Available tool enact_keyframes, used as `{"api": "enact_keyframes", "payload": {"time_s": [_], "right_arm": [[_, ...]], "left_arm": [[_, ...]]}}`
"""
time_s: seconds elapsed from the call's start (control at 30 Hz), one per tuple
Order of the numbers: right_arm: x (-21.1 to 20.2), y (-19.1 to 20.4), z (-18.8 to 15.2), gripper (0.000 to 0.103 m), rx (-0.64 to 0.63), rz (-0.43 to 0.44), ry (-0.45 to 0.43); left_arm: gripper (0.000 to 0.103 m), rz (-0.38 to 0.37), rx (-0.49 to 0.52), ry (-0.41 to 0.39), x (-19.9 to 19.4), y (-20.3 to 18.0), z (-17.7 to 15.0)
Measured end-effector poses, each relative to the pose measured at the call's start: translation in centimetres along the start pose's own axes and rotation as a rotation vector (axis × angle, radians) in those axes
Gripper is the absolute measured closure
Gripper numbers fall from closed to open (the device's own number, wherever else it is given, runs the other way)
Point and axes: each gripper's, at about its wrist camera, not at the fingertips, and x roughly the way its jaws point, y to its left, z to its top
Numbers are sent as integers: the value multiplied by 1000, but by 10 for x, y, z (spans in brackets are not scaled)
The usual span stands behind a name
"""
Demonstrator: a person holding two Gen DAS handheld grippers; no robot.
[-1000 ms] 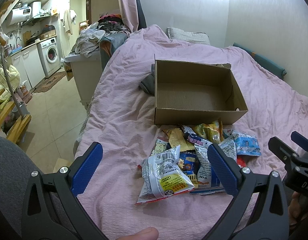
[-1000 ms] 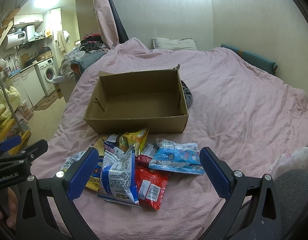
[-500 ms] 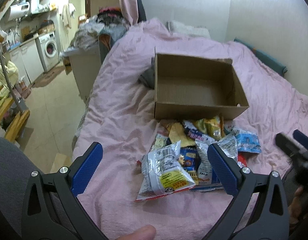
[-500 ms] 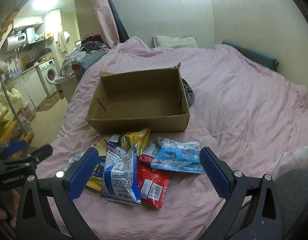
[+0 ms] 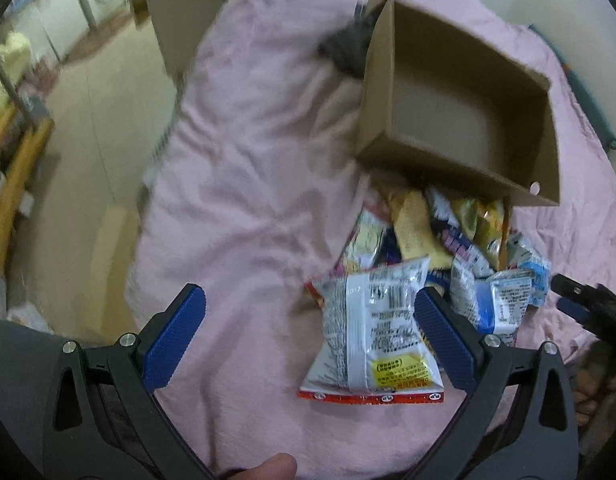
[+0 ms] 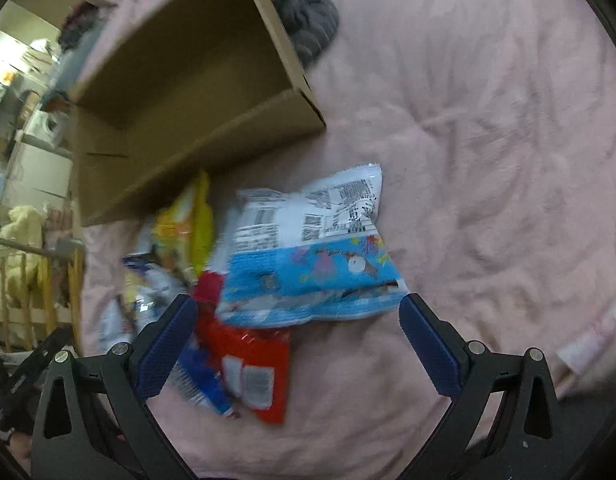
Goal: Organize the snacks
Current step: 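Grasp a white-red chip bag with the left tool while the right tool grasps a white-blue bag, then carry both bags into the cardboard box and open both tools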
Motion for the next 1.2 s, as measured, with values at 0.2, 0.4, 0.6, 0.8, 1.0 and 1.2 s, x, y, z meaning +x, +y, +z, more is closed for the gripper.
{"api": "enact_keyframes", "payload": {"time_s": [0.2,0.4,0.6,0.8,1.0,1.2], "right_arm": [[29,1,20,0,1,-29,28],[45,4,30,0,-10,-18,56],[50,5,33,0,8,2,60],[51,9,27,10,-50,-63,44],[36,10,20,32,-95,-74,-8],[12,5,12,35,-80,-52,-83]], "left_arm": [[0,-1,-8,121,38,-6,-4],[0,-68,18,162,53,-30,-7],[7,-104,82,161,54,-53,-13],[46,-99,93,169,64,-63,-19],[54,-84,102,103,40,-54,-17],[55,-57,86,42,26,-42,-12]]}}
